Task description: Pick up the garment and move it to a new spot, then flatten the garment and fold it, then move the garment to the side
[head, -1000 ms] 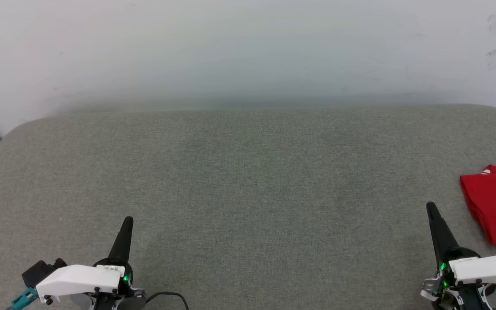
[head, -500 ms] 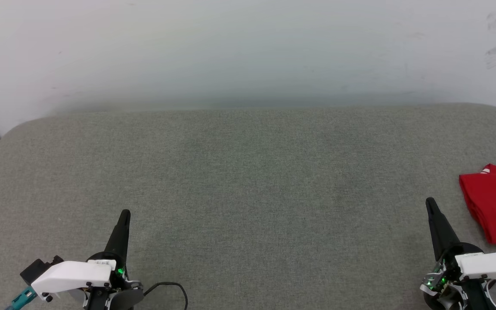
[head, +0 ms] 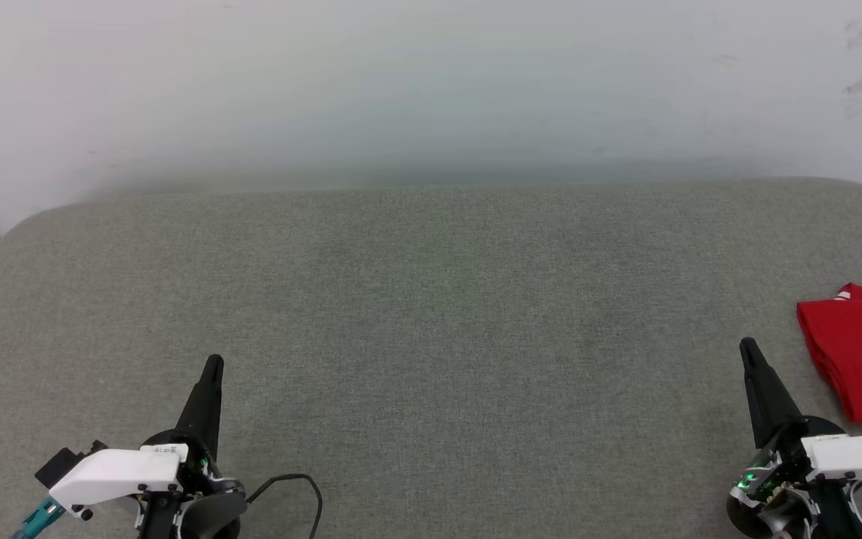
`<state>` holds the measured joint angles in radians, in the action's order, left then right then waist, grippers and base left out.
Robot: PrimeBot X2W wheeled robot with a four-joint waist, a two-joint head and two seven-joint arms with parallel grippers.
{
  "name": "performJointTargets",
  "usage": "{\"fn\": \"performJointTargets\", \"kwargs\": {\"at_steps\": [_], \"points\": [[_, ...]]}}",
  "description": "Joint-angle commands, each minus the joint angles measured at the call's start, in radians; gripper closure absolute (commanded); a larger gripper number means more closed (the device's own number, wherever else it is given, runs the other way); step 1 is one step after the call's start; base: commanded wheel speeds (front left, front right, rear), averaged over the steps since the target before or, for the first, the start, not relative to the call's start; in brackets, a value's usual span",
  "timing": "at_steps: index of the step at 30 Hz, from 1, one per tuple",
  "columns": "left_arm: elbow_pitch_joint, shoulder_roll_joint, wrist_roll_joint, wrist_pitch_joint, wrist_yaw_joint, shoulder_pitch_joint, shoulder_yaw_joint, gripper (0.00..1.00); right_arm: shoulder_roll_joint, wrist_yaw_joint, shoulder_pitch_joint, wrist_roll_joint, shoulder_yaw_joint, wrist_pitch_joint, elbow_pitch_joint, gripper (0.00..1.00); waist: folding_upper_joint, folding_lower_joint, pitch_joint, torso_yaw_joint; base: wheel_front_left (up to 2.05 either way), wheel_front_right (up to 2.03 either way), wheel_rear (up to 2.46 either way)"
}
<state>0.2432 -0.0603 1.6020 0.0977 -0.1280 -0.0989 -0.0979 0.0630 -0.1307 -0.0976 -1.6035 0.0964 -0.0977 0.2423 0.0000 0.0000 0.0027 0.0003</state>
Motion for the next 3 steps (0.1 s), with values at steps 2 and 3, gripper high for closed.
{"fn": "performJointTargets", "kwargs": {"at_steps": [2,3], "points": [[0.003,-0.001,0.023,0.008,-0.006,-0.014,-0.004,1.0,-0.002,0.0,-0.017,-0.024,0.003,-0.007,0.003,1.0,0.0,0.0,0.0,0.0,0.0,0.0,0.0],[0.004,0.0,0.027,0.009,-0.006,-0.014,-0.004,1.0,-0.002,0.0,-0.017,-0.026,0.004,-0.008,0.004,1.0,0.0,0.0,0.0,0.0,0.0,0.0,0.0]]}}
